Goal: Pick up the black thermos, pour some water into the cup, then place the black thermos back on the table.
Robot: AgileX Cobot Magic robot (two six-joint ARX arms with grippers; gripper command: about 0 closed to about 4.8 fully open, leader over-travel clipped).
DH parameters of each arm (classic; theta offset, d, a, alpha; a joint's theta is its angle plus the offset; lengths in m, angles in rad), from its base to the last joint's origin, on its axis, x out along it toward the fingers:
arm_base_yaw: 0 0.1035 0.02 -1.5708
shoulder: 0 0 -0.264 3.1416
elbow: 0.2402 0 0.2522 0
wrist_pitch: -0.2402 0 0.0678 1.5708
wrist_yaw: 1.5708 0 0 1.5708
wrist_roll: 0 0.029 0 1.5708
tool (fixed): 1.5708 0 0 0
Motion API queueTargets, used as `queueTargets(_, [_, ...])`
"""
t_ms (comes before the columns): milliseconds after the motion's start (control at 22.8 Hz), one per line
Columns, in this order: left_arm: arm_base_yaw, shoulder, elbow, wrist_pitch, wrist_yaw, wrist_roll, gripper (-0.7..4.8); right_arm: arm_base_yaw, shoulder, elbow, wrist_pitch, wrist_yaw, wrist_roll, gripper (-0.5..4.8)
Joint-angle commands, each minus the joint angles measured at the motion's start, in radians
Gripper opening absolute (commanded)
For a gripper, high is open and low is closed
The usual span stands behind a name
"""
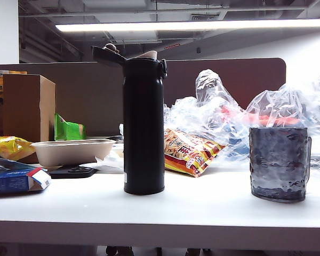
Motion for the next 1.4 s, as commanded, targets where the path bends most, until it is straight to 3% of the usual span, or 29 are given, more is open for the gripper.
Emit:
queueTargets(44, [0.001,0.001,0.001,0.013,0.011,-0.006,-0.05,0.001,0.000,-0.001,0.020,-0.003,0.002,-0.01])
queueTargets(439, [0.001,0.001,0.001,0.016,0.010,-0.032,-0.03,0.001,0.000,0.002,0.018,-0.023,0.002,-0.01])
queueTargets(483, [0.001,0.001,0.002,0.019,0.011,-0.033,0.21,0.001,0.000,0.008,0.018,-0.045,0.003,0.03])
queueTargets(526, [0.001,0.001,0.002,0.024,0.011,-0.037,0.74,0.001,0.000,0.018,0.018,-0.063,0.011,0.34])
queueTargets(570, [0.001,0.001,0.002,0.031,0.010,-0.055,1.50,0.002,0.000,0.032,0.016,-0.077,0.032,1.02])
queueTargets(614, [0.001,0.001,0.002,0.038,0.010,-0.086,2.68,0.002,0.000,0.051,0.015,-0.091,0.059,2.16])
queueTargets(702, [0.001,0.001,0.005,0.049,0.011,-0.150,4.79,0.002,0.000,0.092,-0.002,-0.099,0.087,3.64])
queueTargets(877, [0.001,0.001,0.032,0.058,0.056,-0.240,4.79,0.002,0.018,0.232,-0.109,-0.158,0.056,4.76])
queueTargets(1053, [0.001,0.001,0.107,0.058,0.136,-0.242,4.79,0.002,0.104,0.381,-0.174,-0.220,-0.028,4.79])
queueTargets(1404, [0.000,0.141,0.259,0.051,0.227,-0.242,4.79,0.002,0.433,0.668,-0.197,-0.435,-0.026,4.79])
